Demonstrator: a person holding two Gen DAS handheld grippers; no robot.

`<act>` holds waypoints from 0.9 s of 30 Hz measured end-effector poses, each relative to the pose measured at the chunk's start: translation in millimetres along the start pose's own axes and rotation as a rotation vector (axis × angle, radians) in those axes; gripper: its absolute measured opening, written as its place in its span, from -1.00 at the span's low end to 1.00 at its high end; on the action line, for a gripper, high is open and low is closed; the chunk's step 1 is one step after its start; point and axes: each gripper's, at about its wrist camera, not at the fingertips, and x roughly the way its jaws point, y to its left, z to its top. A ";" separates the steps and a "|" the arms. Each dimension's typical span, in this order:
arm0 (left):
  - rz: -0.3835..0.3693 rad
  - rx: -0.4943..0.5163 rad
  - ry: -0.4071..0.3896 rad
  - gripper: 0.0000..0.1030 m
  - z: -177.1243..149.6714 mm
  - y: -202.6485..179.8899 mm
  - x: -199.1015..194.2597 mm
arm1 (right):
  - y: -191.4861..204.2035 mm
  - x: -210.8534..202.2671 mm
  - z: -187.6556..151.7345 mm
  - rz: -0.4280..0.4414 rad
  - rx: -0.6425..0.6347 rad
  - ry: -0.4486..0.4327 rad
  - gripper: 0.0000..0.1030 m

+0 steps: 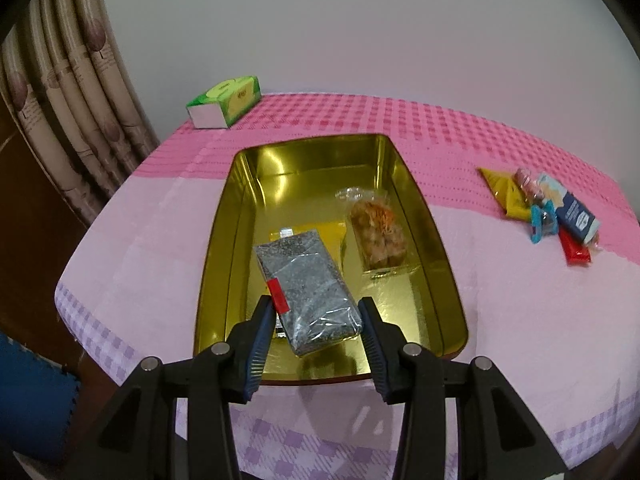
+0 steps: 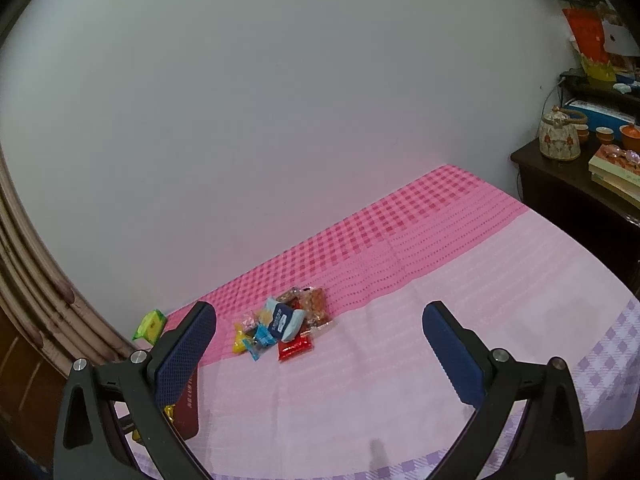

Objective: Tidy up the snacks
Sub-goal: 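Carry the grey foil pack into the gold tin and release it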

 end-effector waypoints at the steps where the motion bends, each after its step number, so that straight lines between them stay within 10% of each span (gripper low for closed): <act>1: -0.002 0.000 0.006 -0.16 -0.7 0.7 2.9 | 0.3 2.8 -0.9 -0.003 -0.006 0.008 1.00; 27: -0.053 0.030 0.008 -0.01 -0.8 13.9 48.6 | 8.2 59.0 -36.6 -0.081 -0.131 0.172 1.00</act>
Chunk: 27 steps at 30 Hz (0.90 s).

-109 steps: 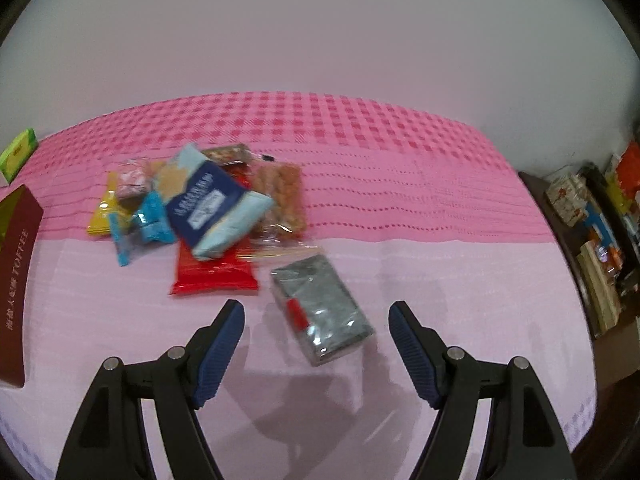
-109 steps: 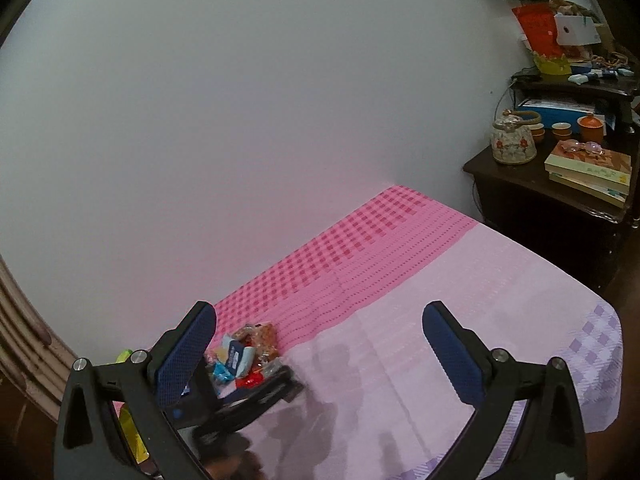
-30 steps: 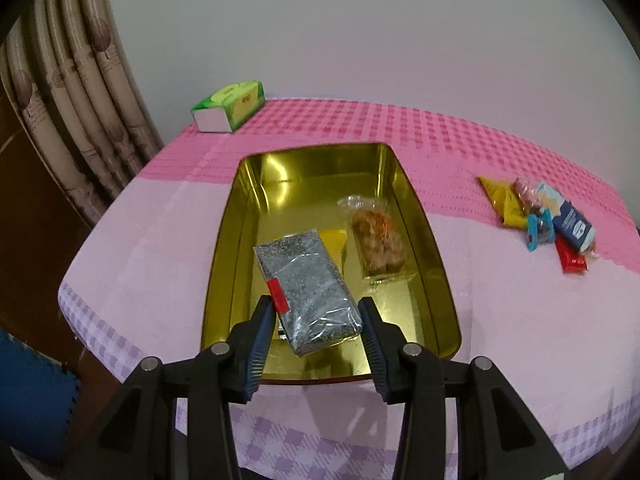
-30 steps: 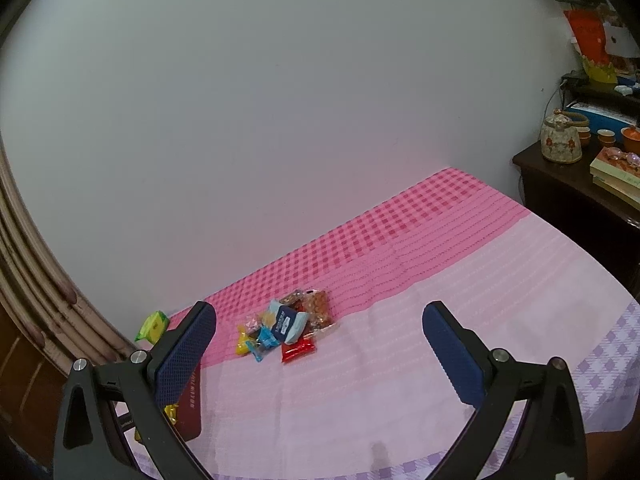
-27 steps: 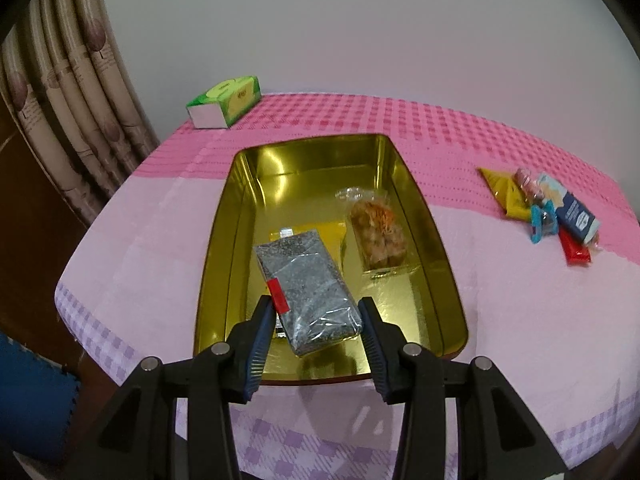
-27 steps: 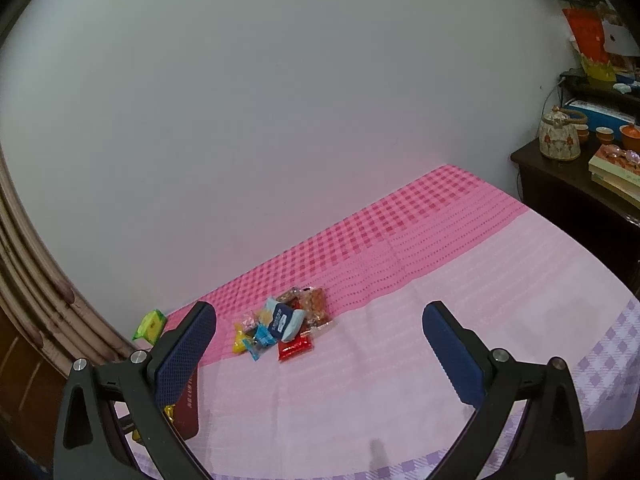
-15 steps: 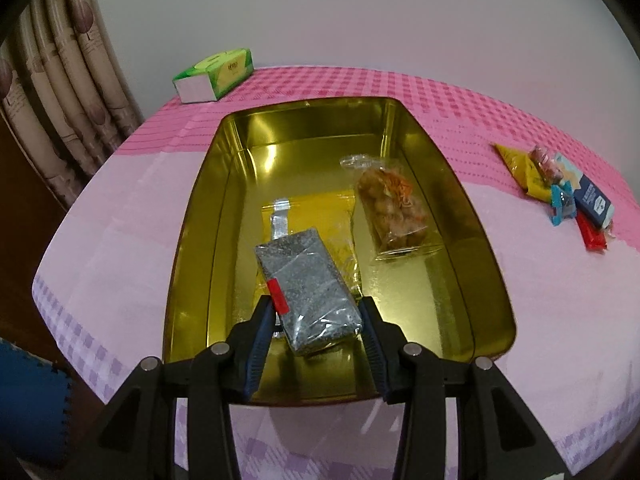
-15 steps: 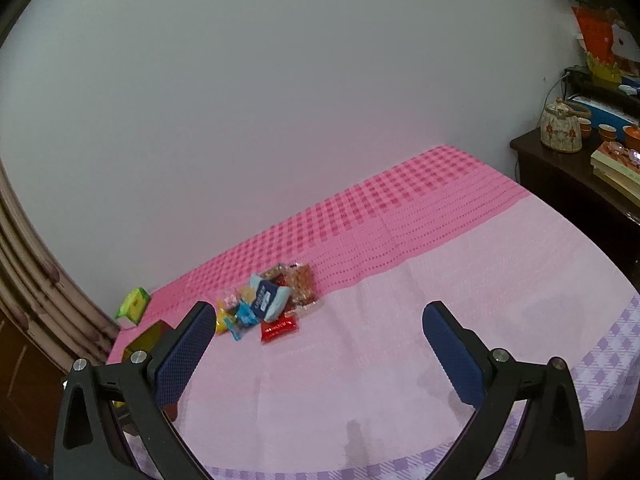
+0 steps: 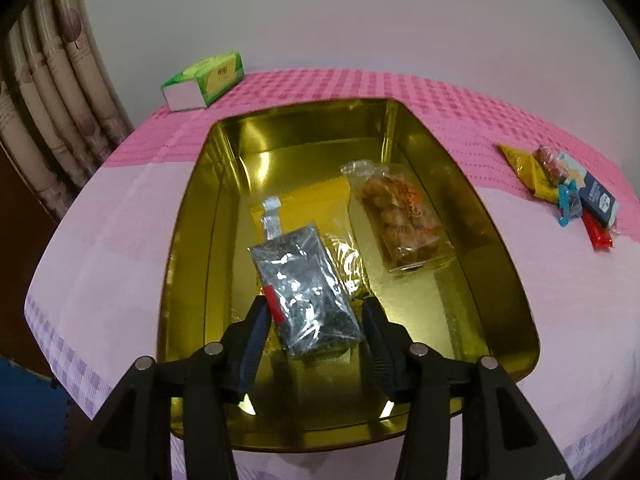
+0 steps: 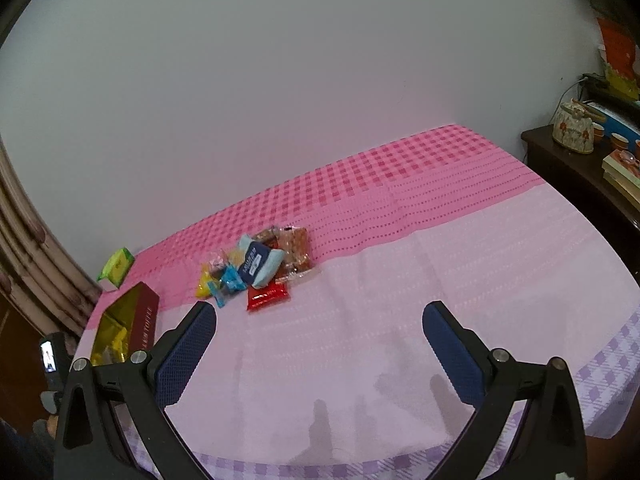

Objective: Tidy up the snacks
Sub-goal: 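Carry the grey foil pack into the gold tin and release it, then grasp the blue soda cracker pack with the right tool and lift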

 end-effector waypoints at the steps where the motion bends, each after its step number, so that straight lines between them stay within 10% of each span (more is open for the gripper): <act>1: -0.004 -0.005 -0.013 0.03 0.4 1.7 -2.5 | 0.6 1.8 -1.1 -0.005 -0.006 0.003 1.00; 12: -0.110 0.077 -0.354 0.48 -8.9 21.5 -110.2 | 29.0 61.0 -42.2 -0.079 -0.242 0.178 1.00; 27: -0.287 0.157 -0.275 0.48 -23.4 -22.3 -123.4 | 88.3 86.6 -65.0 -0.050 -0.447 0.217 1.00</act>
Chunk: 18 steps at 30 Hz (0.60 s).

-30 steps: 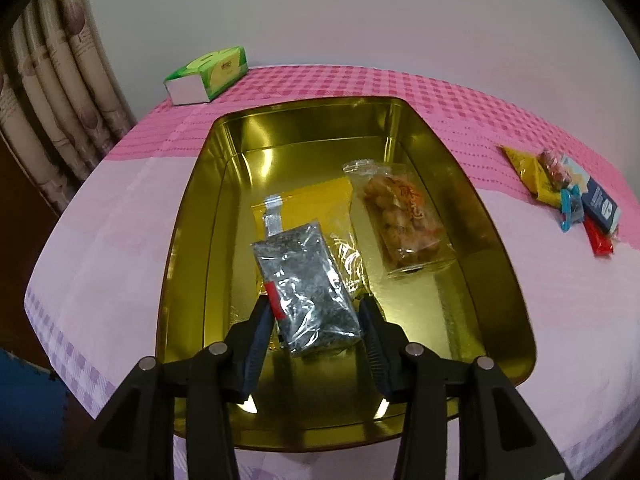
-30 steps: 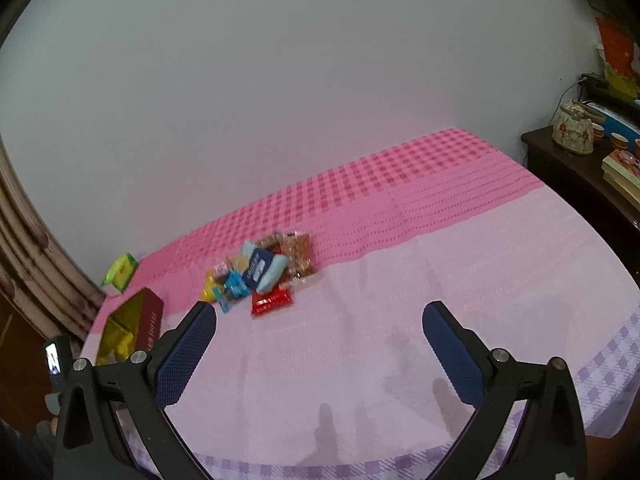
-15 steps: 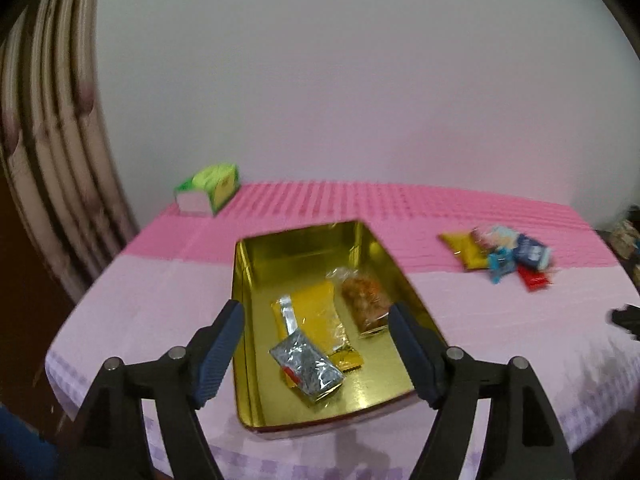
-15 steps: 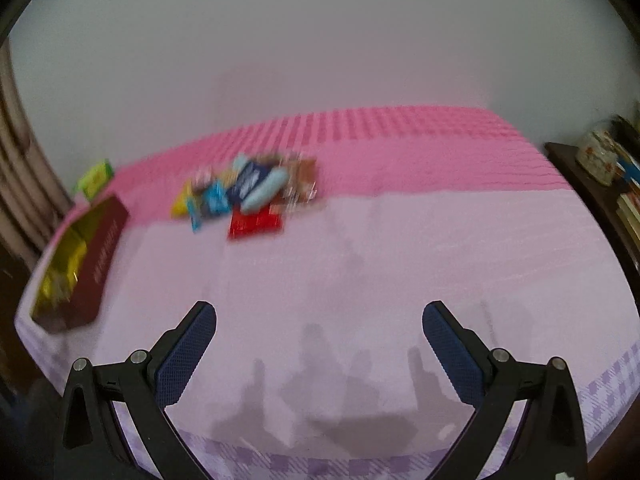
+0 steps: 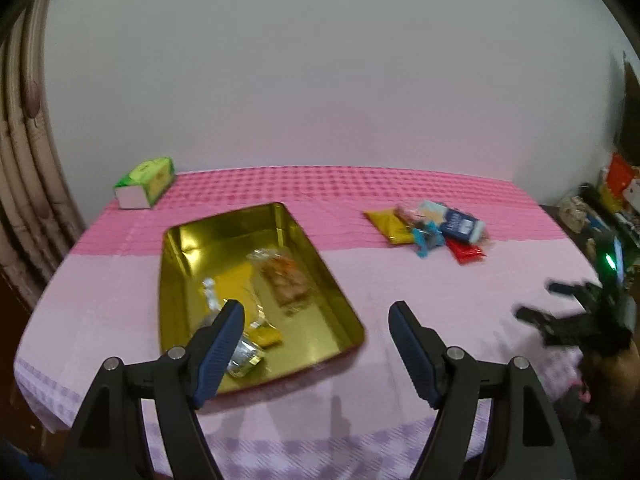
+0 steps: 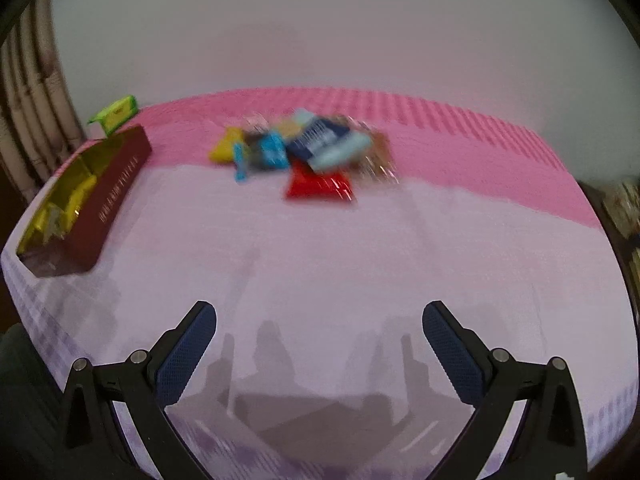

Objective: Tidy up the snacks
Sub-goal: 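Grasp the blue soda cracker pack with the right tool and lift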

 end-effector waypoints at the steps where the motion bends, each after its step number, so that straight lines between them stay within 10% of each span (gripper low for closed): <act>1: 0.003 0.001 0.000 0.48 -3.5 -2.2 -2.9 | 4.5 2.0 13.1 -0.002 -0.042 -0.022 1.00; 13: -0.035 -0.086 -0.002 0.48 -43.2 8.0 -41.8 | 22.2 114.4 116.3 -0.162 -0.427 0.096 0.95; 18: -0.034 -0.151 0.001 0.48 -43.3 21.9 -37.8 | 15.8 133.1 124.7 -0.087 -0.319 0.160 -0.03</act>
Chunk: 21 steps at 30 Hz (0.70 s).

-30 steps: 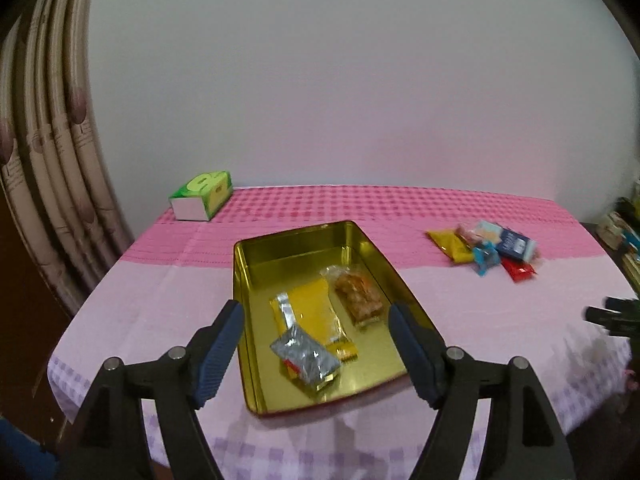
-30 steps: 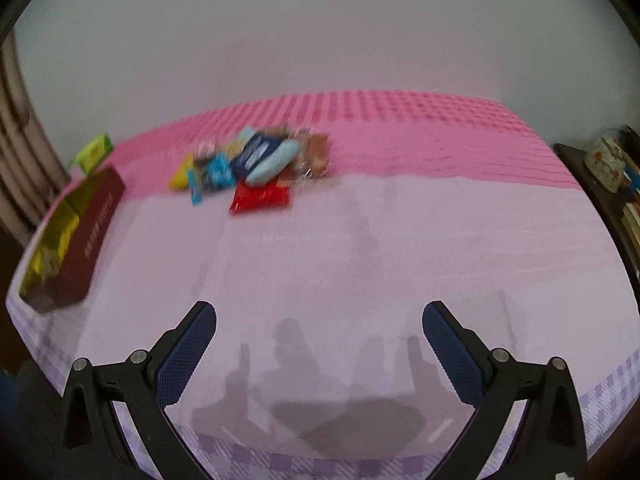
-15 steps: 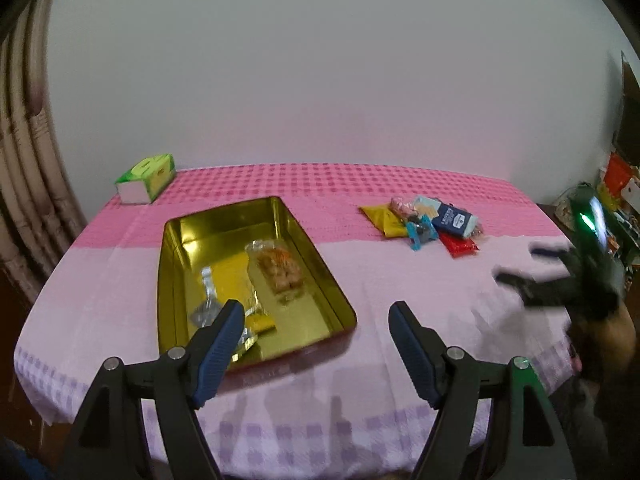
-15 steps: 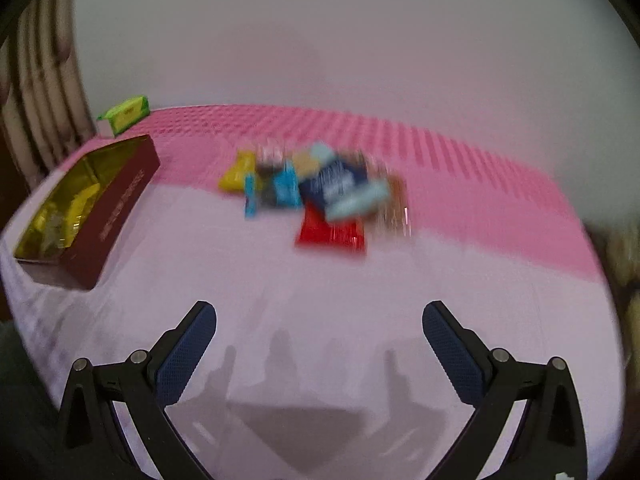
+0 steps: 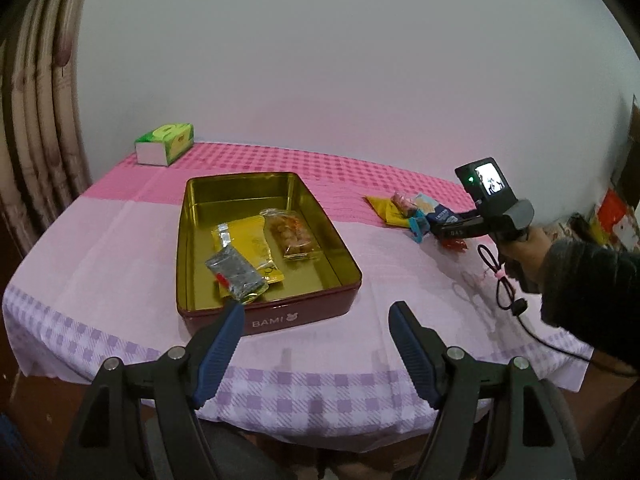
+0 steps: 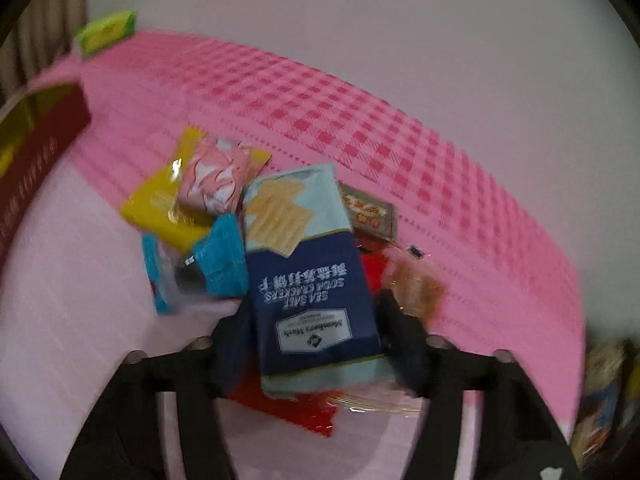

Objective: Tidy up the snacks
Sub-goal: 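Grasp the blue soda cracker pack with the right tool and lift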

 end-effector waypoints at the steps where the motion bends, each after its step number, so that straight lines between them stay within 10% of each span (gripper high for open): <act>1: 0.003 -0.004 -0.002 0.48 0.2 1.0 -0.3 | 0.7 -2.9 -0.6 -0.009 0.004 -0.008 -0.05; 21: 0.091 -0.116 -0.102 0.48 7.8 13.5 -43.1 | 19.9 -172.9 -39.3 -0.034 0.092 -0.274 -0.08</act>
